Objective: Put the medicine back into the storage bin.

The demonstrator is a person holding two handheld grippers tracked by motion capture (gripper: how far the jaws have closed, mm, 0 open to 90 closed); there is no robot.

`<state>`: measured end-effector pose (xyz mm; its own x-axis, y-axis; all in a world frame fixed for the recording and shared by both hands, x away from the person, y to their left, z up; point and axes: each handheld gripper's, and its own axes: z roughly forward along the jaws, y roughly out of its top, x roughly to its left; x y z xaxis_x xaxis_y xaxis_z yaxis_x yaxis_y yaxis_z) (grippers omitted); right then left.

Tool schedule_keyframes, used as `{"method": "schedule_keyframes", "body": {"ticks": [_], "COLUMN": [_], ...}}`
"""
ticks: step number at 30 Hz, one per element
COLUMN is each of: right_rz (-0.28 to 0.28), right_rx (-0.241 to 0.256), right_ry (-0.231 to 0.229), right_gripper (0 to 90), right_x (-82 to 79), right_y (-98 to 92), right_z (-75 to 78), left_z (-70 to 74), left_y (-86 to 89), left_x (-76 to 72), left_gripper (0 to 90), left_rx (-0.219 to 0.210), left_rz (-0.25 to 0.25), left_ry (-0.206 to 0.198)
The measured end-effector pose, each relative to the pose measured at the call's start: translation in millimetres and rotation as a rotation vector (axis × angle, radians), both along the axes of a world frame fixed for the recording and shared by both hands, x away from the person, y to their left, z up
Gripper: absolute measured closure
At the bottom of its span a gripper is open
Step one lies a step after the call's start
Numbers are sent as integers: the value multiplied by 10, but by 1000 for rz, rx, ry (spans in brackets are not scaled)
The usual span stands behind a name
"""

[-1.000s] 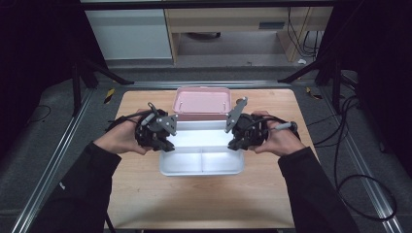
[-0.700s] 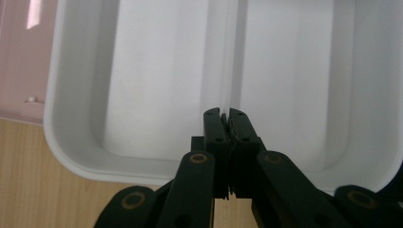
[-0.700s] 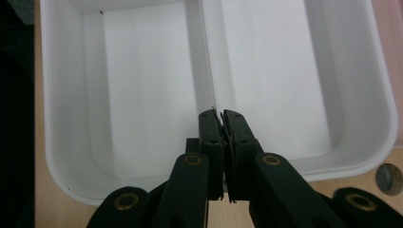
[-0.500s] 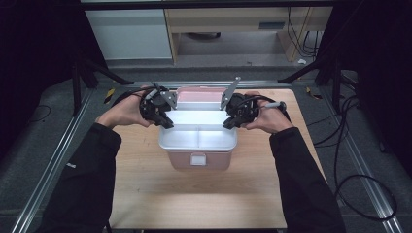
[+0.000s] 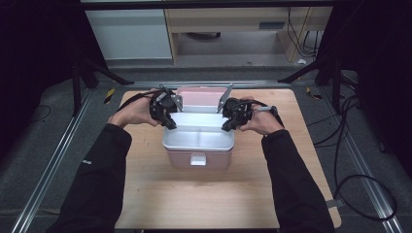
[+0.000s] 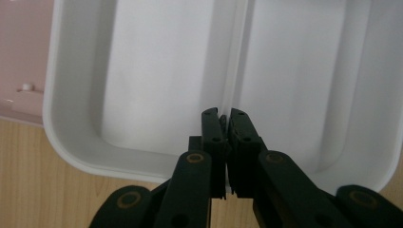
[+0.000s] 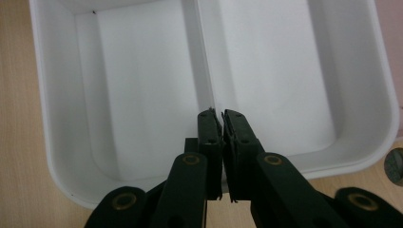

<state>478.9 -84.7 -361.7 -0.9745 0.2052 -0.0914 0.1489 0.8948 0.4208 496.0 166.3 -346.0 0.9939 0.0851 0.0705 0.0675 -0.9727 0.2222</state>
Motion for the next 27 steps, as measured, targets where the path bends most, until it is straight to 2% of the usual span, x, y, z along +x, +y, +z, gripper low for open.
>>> {"method": "schedule_keyframes", "body": {"ticks": [3, 7, 13, 16, 19, 21, 23, 25, 27], "right_rz": [-8, -13, -16, -16, -21, -40, -79, -109, -150], "right_rx": [-18, -9, 1, 1, 31, 40, 66, 122, 181], "right_ry": [6, 6, -13, -20, -19, -24, -32, -49, -73], "right_gripper": [860, 856, 836, 830, 823, 801, 724, 696, 663], "right_x": [5, -7, -51, -76, -100, -108, -121, -146, -179], "right_y": [8, -4, -13, -10, -45, -52, -72, -126, -192], "right_z": [-88, -198, -262, -279, -290, -282, -240, -164, -81], "left_z": [-86, -179, -295, -322, -323, -303, -245, -167, -102], "left_y": [2, 27, 74, 91, 104, 93, 102, 144, 192], "left_x": [9, 1, -58, -106, -138, -157, -190, -221, -245], "left_gripper": [864, 861, 864, 862, 862, 845, 790, 741, 719], "left_rx": [-13, -31, -65, -81, -93, -89, -130, -183, -211], "left_rz": [6, 21, 33, 37, 49, 76, 96, 114, 139], "left_ry": [16, 22, 45, 33, 36, 14, -10, -38, -62]}}
